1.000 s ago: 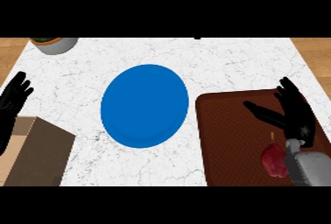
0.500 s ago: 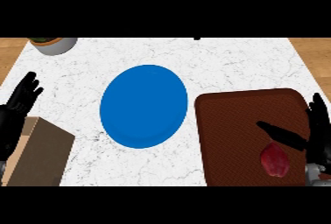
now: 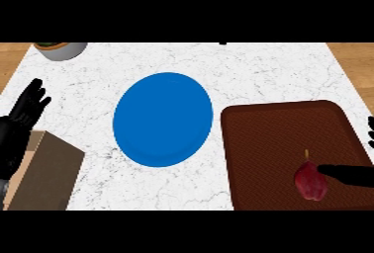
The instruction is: Pick the pear from the tray and place it in the plate
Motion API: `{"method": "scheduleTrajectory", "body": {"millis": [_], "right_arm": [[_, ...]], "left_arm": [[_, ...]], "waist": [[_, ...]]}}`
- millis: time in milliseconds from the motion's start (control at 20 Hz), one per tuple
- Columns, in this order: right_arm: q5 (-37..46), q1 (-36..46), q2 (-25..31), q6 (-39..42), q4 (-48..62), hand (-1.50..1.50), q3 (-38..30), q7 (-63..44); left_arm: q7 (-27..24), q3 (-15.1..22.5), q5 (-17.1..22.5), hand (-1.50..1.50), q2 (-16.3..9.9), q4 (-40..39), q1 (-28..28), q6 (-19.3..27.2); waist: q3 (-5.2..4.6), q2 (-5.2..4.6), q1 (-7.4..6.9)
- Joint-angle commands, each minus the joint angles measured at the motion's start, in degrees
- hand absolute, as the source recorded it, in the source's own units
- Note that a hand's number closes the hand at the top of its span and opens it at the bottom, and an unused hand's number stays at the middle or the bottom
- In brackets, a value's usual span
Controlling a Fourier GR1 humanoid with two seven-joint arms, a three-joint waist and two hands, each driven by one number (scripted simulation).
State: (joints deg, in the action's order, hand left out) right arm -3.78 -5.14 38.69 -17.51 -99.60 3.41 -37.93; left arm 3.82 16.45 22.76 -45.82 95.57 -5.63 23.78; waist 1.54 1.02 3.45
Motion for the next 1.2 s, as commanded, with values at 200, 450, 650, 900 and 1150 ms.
{"method": "scheduleTrajectory", "body": {"millis": [200,450,650,900,1150], "right_arm": [[-8.14,-3.99,5.95,9.06,-6.11,-1.50,-2.86,-10.33],[-8.89,-4.65,4.24,10.49,-3.32,-1.50,-3.20,-8.11],[-7.90,-3.91,3.69,11.29,-4.00,-1.50,-0.22,-11.14],[-6.52,-2.20,2.16,13.63,1.87,-1.50,2.31,-9.86],[-5.01,-2.93,0.27,15.42,6.02,-1.50,4.04,-6.16]], "left_arm": [[-0.45,6.19,-0.96,0.00,8.38,-4.06,-3.81,1.86],[-1.89,7.32,-0.86,0.00,9.19,-6.01,-4.84,2.48],[-1.75,7.86,0.06,0.00,9.56,-7.44,-7.65,2.49],[-0.86,8.02,1.65,0.00,7.89,-8.57,-9.85,0.85],[-3.29,9.38,2.27,0.00,8.67,-8.93,-8.36,0.73]], "waist": [[-1.65,-1.19,-0.20],[-1.56,-1.32,-1.28],[-1.63,-1.52,-1.37],[-1.56,-1.68,-2.32],[-1.53,-1.53,-2.42]]}}
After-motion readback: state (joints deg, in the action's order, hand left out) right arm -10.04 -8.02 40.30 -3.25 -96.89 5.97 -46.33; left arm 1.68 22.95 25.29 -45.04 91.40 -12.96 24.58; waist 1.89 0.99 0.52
